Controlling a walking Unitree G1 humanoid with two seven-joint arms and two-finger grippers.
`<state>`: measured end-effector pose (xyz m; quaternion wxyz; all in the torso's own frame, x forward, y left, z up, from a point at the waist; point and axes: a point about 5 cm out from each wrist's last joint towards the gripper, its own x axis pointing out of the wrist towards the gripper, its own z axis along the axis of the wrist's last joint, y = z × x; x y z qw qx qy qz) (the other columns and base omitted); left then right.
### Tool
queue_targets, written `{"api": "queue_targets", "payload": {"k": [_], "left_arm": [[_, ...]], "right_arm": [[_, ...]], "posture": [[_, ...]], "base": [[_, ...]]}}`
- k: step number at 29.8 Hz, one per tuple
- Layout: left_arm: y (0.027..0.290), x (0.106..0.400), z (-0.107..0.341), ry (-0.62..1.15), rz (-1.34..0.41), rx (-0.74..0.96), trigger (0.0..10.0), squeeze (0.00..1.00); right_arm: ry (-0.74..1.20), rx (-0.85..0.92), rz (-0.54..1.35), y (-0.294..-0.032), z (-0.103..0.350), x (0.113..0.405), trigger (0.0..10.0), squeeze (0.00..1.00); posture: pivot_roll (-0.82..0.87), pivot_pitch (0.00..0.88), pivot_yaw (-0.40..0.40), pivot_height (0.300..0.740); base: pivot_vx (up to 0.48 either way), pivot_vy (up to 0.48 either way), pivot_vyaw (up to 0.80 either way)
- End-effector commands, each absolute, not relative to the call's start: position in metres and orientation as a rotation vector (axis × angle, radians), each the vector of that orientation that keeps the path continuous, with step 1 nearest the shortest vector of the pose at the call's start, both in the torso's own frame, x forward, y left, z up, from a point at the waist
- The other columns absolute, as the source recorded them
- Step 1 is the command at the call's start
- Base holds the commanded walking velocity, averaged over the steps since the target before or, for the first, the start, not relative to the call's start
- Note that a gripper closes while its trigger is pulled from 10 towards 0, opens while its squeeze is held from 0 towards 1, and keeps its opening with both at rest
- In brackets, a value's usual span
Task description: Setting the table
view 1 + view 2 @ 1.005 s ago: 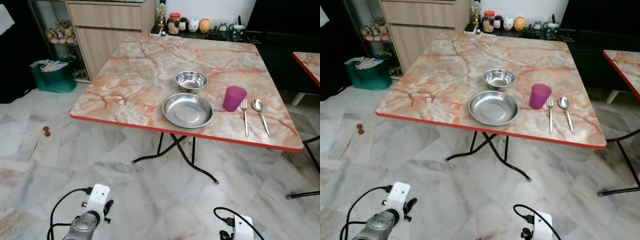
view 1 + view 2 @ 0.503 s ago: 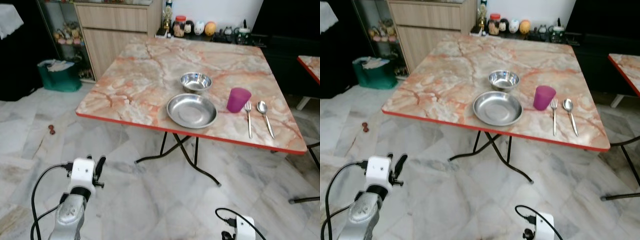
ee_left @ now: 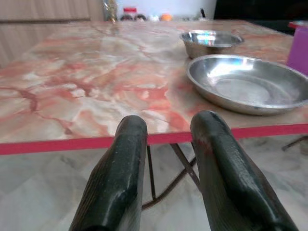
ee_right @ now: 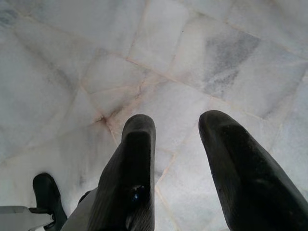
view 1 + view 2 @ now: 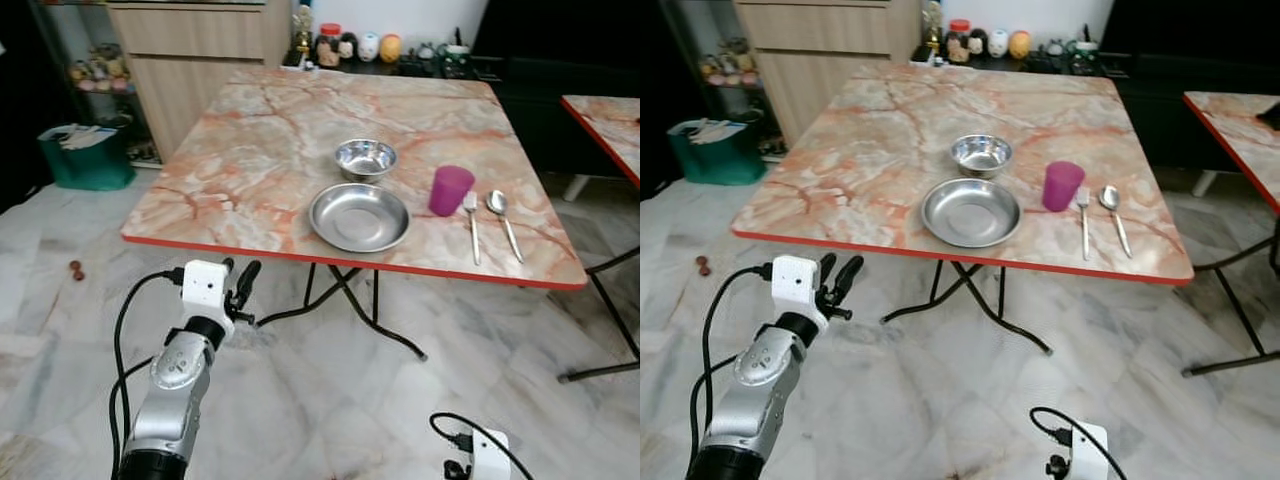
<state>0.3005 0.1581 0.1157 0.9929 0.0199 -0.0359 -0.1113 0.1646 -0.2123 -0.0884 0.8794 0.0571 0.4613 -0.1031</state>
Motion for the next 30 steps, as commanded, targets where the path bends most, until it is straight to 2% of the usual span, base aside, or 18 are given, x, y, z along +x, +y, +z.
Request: {"api": "queue_targets", "payload": {"k": [1,21,30], "left_arm": [[0.1575,0.3005,0.1241,-0.092,-0.239,0.045,10.0,0.00],[0.1582,0.2995,0.1241,-0.068,-0.261,0.045,10.0,0.00],[0.1610,0.3002,0.1217,-0.053,-0.258,0.055,10.0,0.00]], "right_arm": [[0.961,0.116,-0.219,-0.2129,-0.0883,0.1646,10.0,0.00],[0.958,0.112,-0.220,-0.2128,-0.0880,0.1653,10.0,0.00],[0.961,0.092,-0.196,-0.2123,-0.0880,0.1651,10.0,0.00]], "posture": [[0.14,0.000,-0.039,0.740],[0.14,0.000,-0.037,0.740],[0.14,0.000,-0.034,0.740]], "base": [[0.341,0.000,-0.43],[0.363,0.000,0.00],[0.358,0.000,-0.42]]}}
